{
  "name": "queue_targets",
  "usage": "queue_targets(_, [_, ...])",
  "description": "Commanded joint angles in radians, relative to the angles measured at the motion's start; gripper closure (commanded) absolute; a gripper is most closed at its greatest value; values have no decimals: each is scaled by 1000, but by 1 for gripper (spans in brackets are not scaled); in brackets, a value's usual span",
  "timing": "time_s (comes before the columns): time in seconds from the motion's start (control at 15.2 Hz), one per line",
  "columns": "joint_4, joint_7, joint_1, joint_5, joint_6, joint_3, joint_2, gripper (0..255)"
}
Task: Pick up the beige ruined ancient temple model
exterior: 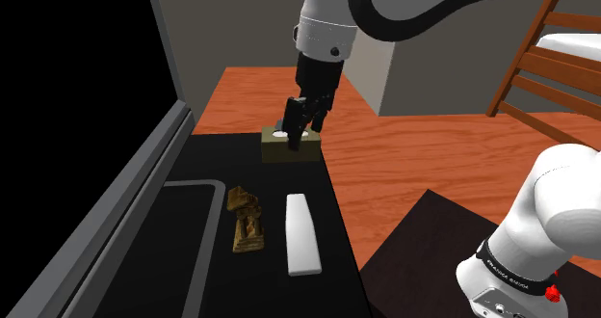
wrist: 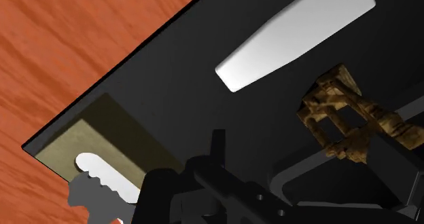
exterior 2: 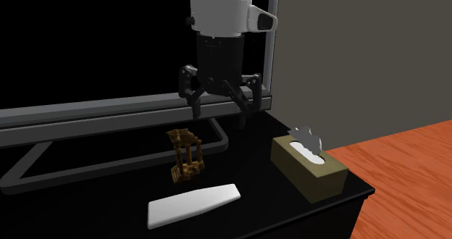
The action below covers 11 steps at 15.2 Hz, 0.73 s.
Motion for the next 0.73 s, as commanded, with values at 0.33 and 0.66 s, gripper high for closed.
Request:
queue_targets(0.33, [133, 131, 28, -76, 83, 116, 221, 0])
queue_targets(0.66, [262, 242, 69, -181, 115, 174, 404, 0])
